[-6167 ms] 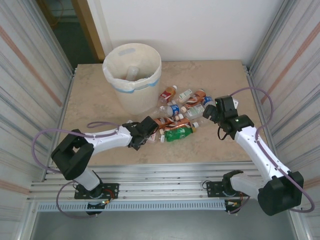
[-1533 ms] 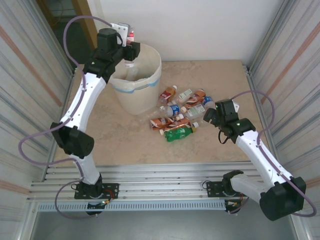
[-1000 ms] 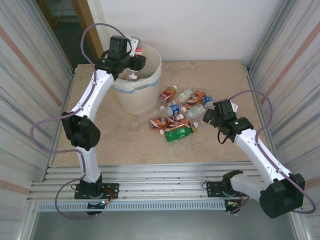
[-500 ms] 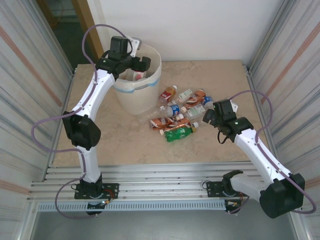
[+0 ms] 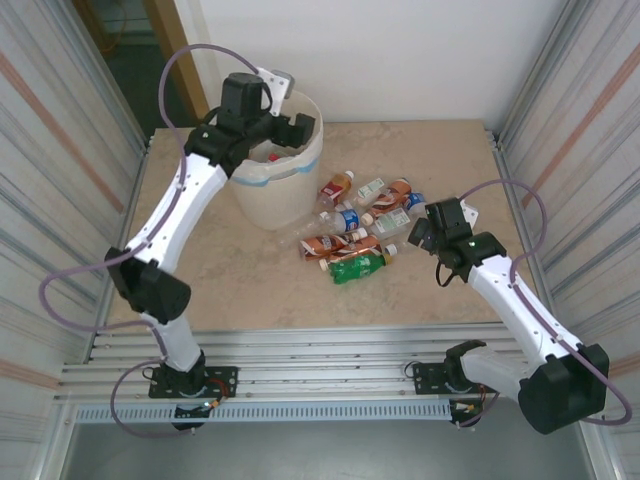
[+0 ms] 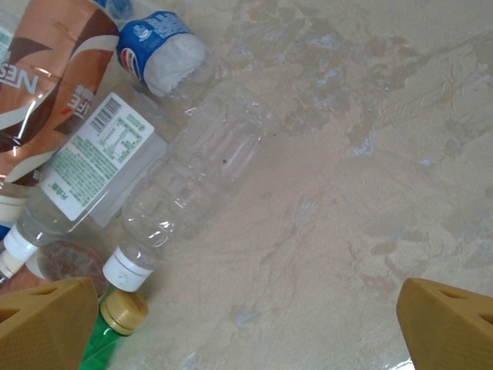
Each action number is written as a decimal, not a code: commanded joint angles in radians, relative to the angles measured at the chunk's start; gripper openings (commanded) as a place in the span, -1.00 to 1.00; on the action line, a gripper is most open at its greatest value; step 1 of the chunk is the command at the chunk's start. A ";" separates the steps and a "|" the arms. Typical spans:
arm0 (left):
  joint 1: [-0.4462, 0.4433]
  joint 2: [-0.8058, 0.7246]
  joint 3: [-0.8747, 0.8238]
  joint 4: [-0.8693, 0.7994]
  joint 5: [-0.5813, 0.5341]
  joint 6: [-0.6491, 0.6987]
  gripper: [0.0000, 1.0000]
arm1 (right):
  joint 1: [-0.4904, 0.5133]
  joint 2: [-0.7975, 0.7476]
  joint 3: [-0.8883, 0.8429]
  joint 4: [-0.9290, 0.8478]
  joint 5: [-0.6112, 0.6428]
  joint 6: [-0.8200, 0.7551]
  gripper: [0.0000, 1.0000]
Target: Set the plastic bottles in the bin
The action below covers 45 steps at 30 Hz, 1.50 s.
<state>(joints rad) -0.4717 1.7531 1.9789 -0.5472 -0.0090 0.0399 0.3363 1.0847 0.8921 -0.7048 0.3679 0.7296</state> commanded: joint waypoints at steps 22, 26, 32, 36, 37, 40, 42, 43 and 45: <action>-0.487 -0.179 -0.698 0.167 -0.081 -0.075 0.98 | -0.072 -0.005 0.014 -0.045 -0.022 0.018 0.95; -0.515 -0.123 -0.700 0.138 -0.070 -0.081 0.82 | -0.077 0.011 0.024 -0.056 -0.037 0.016 0.95; -0.522 -0.045 -0.697 0.144 -0.024 -0.089 0.55 | -0.082 0.016 0.021 -0.058 -0.045 0.030 0.95; -0.522 0.018 -0.676 0.145 -0.024 -0.085 0.45 | -0.084 -0.009 0.006 -0.043 -0.045 0.038 0.95; -0.522 0.031 -0.672 0.144 -0.022 -0.084 0.41 | -0.084 -0.019 0.001 -0.039 -0.041 0.040 0.95; -0.522 0.076 -0.651 0.137 -0.022 -0.080 0.34 | -0.083 -0.055 -0.020 -0.025 -0.029 0.045 0.95; -0.522 0.100 -0.643 0.134 -0.027 -0.078 0.33 | -0.085 -0.080 -0.033 -0.017 -0.024 0.042 0.95; -0.522 0.108 -0.642 0.133 -0.031 -0.078 0.33 | -0.085 -0.087 -0.037 -0.014 -0.020 0.041 0.95; -0.522 0.118 -0.641 0.133 -0.051 -0.084 0.32 | -0.088 -0.089 -0.042 -0.014 -0.015 0.039 0.95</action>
<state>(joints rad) -0.9909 1.8671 1.3033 -0.3962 -0.0486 -0.0414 0.2592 1.0134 0.8661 -0.7269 0.3298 0.7498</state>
